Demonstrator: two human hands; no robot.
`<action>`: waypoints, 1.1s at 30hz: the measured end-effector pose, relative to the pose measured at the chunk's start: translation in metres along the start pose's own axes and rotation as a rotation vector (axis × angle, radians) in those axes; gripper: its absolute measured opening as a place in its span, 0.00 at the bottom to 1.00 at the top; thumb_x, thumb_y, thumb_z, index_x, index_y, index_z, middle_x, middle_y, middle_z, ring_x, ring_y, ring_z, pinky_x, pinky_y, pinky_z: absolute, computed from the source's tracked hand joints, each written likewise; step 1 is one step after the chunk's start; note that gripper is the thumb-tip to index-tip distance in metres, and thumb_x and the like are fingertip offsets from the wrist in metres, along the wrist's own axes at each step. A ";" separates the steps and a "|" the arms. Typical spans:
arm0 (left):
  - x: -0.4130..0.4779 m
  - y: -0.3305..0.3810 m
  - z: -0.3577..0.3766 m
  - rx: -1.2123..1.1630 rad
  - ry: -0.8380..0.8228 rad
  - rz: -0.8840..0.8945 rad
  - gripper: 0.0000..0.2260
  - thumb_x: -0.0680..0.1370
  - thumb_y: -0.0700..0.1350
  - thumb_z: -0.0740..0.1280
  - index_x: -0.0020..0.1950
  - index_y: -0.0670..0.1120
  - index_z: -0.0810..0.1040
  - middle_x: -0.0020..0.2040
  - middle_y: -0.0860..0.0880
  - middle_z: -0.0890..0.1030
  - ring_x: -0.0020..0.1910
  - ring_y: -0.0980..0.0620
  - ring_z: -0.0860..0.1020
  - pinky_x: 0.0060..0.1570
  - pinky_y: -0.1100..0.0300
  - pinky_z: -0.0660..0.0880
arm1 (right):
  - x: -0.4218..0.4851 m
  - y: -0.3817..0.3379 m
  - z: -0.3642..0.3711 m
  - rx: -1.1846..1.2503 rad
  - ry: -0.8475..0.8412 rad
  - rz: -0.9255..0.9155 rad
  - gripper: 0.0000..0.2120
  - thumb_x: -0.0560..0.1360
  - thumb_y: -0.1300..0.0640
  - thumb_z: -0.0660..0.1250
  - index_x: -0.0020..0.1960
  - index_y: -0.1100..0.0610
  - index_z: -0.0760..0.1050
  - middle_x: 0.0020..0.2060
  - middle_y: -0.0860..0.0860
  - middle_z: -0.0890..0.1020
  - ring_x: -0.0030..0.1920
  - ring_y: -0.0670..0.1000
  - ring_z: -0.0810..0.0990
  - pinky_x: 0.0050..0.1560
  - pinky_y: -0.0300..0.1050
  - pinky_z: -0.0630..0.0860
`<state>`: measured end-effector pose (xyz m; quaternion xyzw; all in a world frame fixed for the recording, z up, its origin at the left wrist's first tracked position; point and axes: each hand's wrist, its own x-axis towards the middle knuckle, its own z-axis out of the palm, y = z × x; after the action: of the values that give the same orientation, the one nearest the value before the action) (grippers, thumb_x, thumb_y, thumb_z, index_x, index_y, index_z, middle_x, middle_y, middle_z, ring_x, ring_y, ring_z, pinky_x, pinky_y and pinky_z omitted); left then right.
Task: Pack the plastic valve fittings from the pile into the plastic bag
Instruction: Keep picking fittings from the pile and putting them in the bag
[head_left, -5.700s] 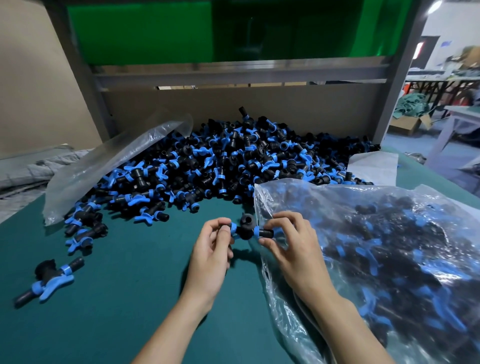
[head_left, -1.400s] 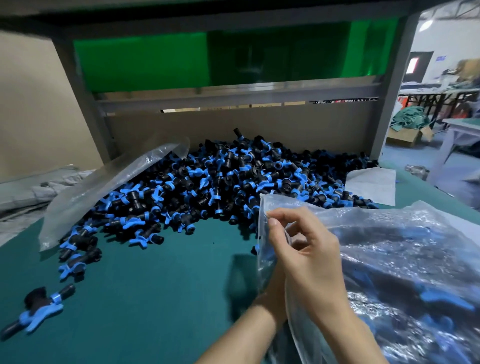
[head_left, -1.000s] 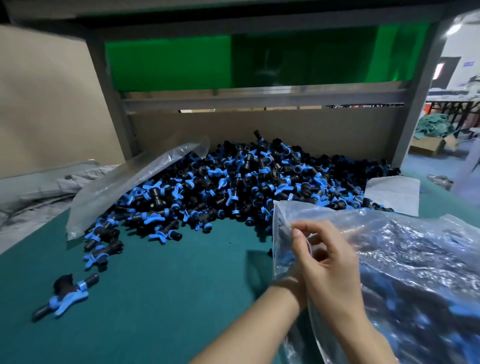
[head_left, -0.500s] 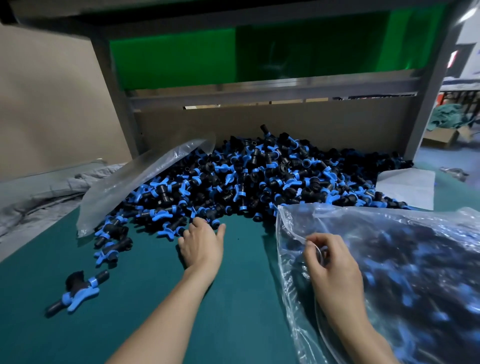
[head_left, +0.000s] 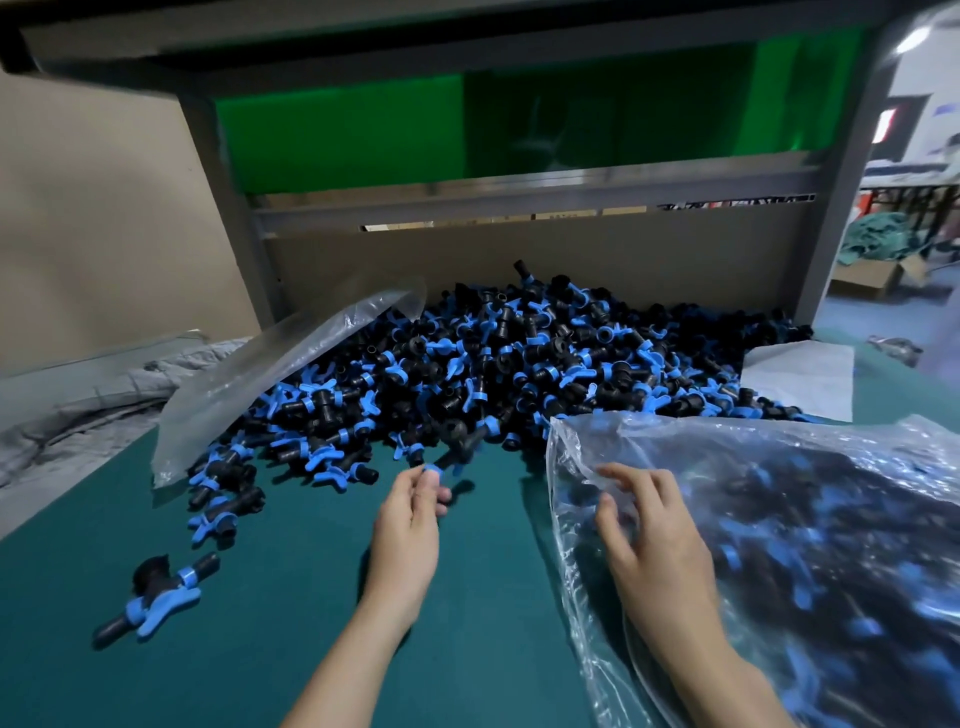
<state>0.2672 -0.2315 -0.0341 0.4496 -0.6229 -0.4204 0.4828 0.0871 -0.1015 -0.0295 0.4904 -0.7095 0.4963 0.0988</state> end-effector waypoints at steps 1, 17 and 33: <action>-0.007 0.002 0.001 -0.079 -0.059 -0.009 0.09 0.84 0.49 0.58 0.55 0.49 0.77 0.41 0.56 0.81 0.37 0.62 0.77 0.42 0.63 0.74 | 0.000 -0.001 0.000 -0.017 -0.020 -0.031 0.13 0.77 0.53 0.64 0.61 0.47 0.74 0.50 0.43 0.72 0.40 0.43 0.76 0.31 0.44 0.74; -0.027 0.017 0.000 -0.103 -0.455 0.093 0.12 0.78 0.53 0.64 0.57 0.50 0.81 0.42 0.54 0.83 0.41 0.57 0.78 0.46 0.68 0.73 | -0.001 -0.002 -0.002 0.007 -0.113 -0.126 0.11 0.80 0.47 0.61 0.61 0.44 0.75 0.53 0.42 0.70 0.51 0.47 0.76 0.48 0.49 0.77; -0.027 0.019 0.001 -0.116 -0.392 0.131 0.09 0.74 0.54 0.70 0.53 0.60 0.83 0.48 0.55 0.84 0.46 0.55 0.80 0.49 0.71 0.73 | 0.000 0.001 0.000 -0.055 -0.183 -0.136 0.10 0.79 0.46 0.61 0.58 0.45 0.75 0.52 0.43 0.70 0.48 0.49 0.76 0.45 0.51 0.77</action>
<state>0.2673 -0.2003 -0.0221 0.2893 -0.7077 -0.5026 0.4036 0.0865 -0.1016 -0.0297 0.5779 -0.6939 0.4220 0.0804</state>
